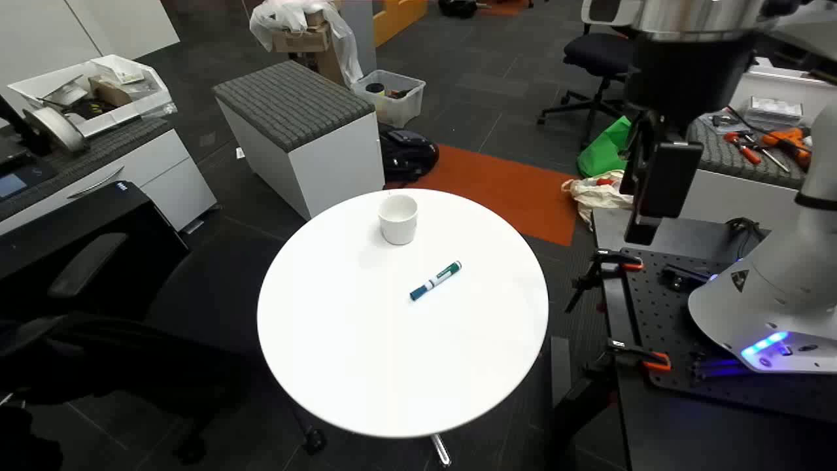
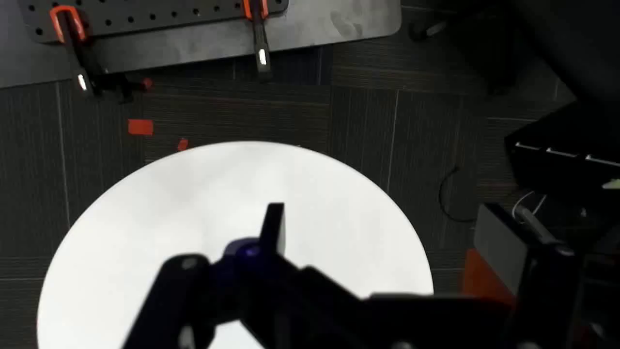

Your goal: Slide the mug to the left

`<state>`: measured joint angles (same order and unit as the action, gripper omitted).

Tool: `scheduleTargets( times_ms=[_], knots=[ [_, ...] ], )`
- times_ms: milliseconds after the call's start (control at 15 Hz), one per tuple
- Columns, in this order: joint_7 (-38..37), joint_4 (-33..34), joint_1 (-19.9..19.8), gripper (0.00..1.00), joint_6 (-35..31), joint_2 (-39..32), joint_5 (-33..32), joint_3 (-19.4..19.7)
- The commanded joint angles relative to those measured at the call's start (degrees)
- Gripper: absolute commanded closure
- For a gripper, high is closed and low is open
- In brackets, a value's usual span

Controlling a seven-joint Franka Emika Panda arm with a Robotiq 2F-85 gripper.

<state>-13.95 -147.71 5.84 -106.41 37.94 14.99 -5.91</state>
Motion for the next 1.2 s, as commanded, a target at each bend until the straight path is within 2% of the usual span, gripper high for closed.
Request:
scheduleTargets(
  times_ms=[0,533,867,1133],
  knots=[
    [0.3,0.1,-0.7,0.0,0.2,0.0,0.3,-0.5],
    [-0.2,-0.1,-1.0,0.0,-0.7,0.2,-0.2,-0.9],
    [-1.1,0.0,-2.9,0.0,-7.1,-1.3,-2.8,-1.8],
    [-1.0,-0.1,-5.1,0.0,-15.5,-4.2,-7.7,-2.2]
  ],
)
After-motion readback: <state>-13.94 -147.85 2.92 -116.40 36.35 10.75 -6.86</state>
